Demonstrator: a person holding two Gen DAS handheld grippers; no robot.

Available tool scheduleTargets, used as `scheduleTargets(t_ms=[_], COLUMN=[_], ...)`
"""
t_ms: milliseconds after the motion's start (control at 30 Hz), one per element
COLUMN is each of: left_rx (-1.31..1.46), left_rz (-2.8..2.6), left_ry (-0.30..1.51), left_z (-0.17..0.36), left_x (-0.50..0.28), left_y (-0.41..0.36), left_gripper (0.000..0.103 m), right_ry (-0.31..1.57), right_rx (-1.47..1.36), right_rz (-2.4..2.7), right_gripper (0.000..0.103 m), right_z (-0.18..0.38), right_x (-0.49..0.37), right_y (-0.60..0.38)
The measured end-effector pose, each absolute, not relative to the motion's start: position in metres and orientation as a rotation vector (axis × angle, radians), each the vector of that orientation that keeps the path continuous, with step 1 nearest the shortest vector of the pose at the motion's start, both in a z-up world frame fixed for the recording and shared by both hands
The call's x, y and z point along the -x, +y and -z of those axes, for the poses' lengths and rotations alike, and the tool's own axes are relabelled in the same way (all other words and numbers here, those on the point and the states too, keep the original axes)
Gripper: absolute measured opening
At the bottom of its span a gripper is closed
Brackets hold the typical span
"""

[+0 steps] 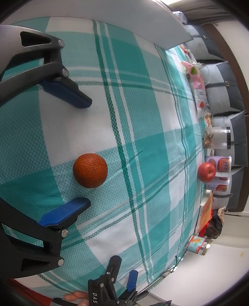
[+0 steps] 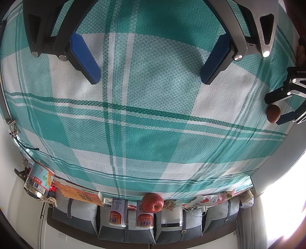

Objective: Organize fruits
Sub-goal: 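Lower the left gripper around the mandarin on the bed, then grasp the red apple with the right gripper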

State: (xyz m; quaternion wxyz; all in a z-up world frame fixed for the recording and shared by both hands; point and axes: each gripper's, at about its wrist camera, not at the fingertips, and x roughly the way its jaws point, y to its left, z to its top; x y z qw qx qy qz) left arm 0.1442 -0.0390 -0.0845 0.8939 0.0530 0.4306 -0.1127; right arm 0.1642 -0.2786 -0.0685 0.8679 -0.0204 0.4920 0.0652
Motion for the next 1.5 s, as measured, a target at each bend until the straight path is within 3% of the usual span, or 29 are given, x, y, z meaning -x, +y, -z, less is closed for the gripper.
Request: scheduleTargets(t_ms=[567,833,1100,1133,1167,1233,1500], left_rx=[-0.092,-0.093,-0.093,-0.093,-0.093,-0.093,-0.093], left_rz=[0.164,0.164,0.164,0.164,0.165,0.165,0.165], left_ry=[0.897,0.898,0.898,0.898,0.898,0.898,0.898], left_z=[0.085,0.085,0.085,0.085,0.085,0.085,0.085], left_x=[-0.145,-0.145,-0.145,-0.145,-0.145,-0.145,-0.145], left_y=[-0.031,-0.032,-0.032,-0.031,-0.032,-0.032,-0.031], left_gripper=[0.098,0.098,0.098,0.098,0.098,0.098,0.098], right_ry=[1.072,0.952,0.907,0.912,0.922,0.938,0.986], right_rx=[0.045,0.023,0.294,0.306,0.308,0.285,-0.094], right_rz=[-0.196,-0.198,-0.118,-0.113,-0.110,-0.069,-0.245], right_gripper=[0.103,0.103,0.102,0.099,0.084,0.068,0.068], right_z=[0.066,0.039,0.058,0.062,0.064,0.065,0.035], right_x=[-0.169,-0.331,-0.476,-0.484,-0.491,-0.502,-0.418], right_y=[-0.276,-0.260,-0.190,-0.185,-0.182,-0.186,-0.250])
